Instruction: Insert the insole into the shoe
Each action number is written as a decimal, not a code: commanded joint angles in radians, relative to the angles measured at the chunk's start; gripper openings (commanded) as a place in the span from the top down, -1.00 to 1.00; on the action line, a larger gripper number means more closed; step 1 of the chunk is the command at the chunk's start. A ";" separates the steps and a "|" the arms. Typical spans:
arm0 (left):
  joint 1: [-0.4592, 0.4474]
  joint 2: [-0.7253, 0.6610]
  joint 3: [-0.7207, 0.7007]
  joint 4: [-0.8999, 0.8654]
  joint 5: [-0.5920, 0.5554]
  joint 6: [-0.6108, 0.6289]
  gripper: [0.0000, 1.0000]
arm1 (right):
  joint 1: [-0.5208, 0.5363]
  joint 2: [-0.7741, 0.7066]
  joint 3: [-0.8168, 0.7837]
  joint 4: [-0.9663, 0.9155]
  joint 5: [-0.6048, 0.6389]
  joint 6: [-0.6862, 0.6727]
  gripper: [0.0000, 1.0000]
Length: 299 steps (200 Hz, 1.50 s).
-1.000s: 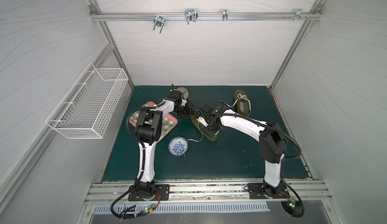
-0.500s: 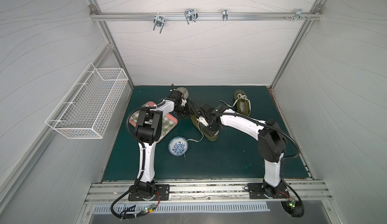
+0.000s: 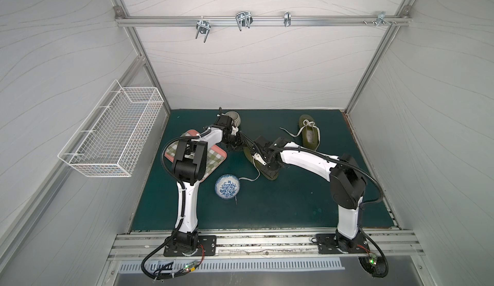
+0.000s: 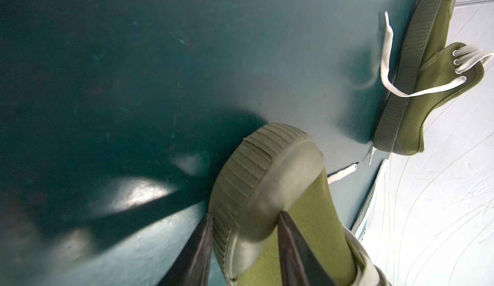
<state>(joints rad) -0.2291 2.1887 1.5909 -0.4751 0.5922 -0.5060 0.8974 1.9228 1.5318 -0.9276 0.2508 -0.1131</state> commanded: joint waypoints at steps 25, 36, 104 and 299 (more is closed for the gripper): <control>-0.006 -0.002 -0.002 -0.024 0.006 -0.003 0.20 | 0.008 -0.035 -0.034 -0.001 0.020 -0.038 0.82; -0.007 -0.003 -0.002 -0.024 0.008 -0.003 0.20 | 0.006 -0.036 -0.035 0.013 0.011 -0.046 0.99; -0.007 -0.004 -0.003 -0.024 0.010 -0.003 0.22 | -0.027 -0.039 0.016 0.023 -0.089 -0.083 0.85; -0.007 -0.003 -0.002 -0.023 0.009 -0.003 0.23 | 0.011 -0.096 -0.183 0.232 0.100 -0.200 0.67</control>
<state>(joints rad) -0.2291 2.1887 1.5909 -0.4789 0.5961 -0.5068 0.8986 1.8179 1.3537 -0.7464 0.3157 -0.2863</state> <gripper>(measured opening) 0.389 0.245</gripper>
